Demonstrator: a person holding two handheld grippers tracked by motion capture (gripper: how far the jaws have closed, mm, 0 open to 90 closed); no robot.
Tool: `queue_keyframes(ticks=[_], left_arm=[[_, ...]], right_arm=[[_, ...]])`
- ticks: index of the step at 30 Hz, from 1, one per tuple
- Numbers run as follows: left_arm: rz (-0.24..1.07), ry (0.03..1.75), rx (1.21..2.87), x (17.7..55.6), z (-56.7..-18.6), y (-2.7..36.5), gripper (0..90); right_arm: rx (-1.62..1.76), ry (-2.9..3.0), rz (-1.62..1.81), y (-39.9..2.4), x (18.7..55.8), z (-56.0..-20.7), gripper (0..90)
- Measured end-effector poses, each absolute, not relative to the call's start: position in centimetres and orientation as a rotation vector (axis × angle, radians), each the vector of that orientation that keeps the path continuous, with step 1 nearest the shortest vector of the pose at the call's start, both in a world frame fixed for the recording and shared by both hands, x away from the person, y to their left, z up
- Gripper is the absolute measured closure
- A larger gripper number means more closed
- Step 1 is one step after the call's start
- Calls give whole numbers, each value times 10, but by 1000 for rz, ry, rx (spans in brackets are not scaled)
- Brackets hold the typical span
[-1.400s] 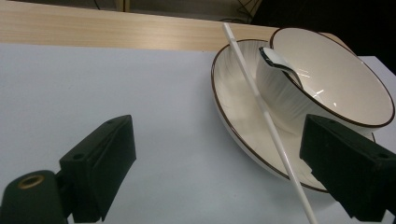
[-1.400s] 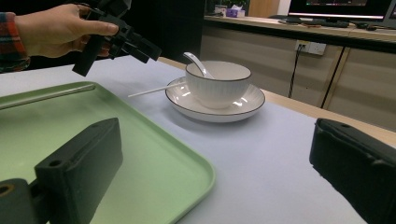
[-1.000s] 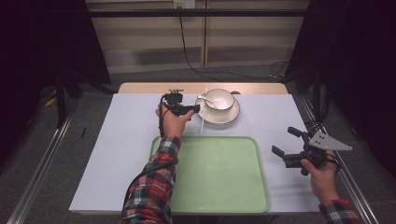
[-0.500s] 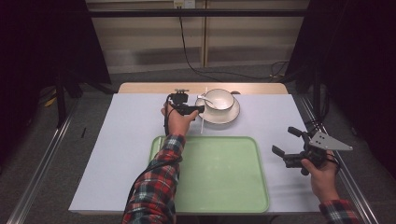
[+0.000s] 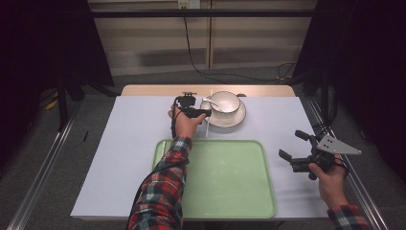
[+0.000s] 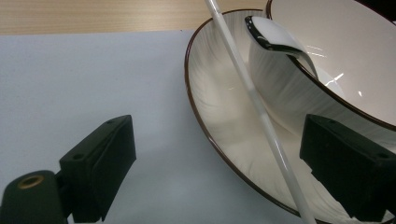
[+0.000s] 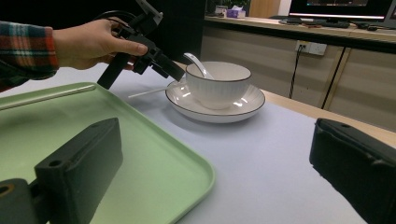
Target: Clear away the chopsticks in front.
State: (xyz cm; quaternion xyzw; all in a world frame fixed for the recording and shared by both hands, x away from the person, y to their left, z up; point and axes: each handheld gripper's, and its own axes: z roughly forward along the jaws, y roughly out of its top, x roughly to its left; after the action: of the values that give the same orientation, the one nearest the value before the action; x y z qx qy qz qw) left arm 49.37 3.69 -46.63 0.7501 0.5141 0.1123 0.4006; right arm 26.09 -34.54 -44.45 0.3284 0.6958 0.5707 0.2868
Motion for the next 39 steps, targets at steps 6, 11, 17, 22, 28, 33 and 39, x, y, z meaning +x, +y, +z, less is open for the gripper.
queue_keyframes(ticks=[6,11,17,22,28,33,39], left_arm=[[278,1307,1903,495,-468,35,108],[281,1302,1926,496,-468,33,118],[278,1313,1920,498,-470,33,142],[278,1303,1933,499,-471,34,198],[246,1295,1911,500,-470,33,317],[245,1285,1929,503,-471,32,375],[241,1287,1924,506,-472,30,419]], right_arm=[[881,1860,1526,-346,261,-444,18],[876,1860,1524,-346,261,-444,18],[886,1855,1527,-346,261,-444,18],[880,1853,1525,-346,261,-444,18],[889,1855,1527,-346,261,-444,18],[887,1855,1530,-346,261,-444,18],[880,1858,1535,-347,261,-444,18]])
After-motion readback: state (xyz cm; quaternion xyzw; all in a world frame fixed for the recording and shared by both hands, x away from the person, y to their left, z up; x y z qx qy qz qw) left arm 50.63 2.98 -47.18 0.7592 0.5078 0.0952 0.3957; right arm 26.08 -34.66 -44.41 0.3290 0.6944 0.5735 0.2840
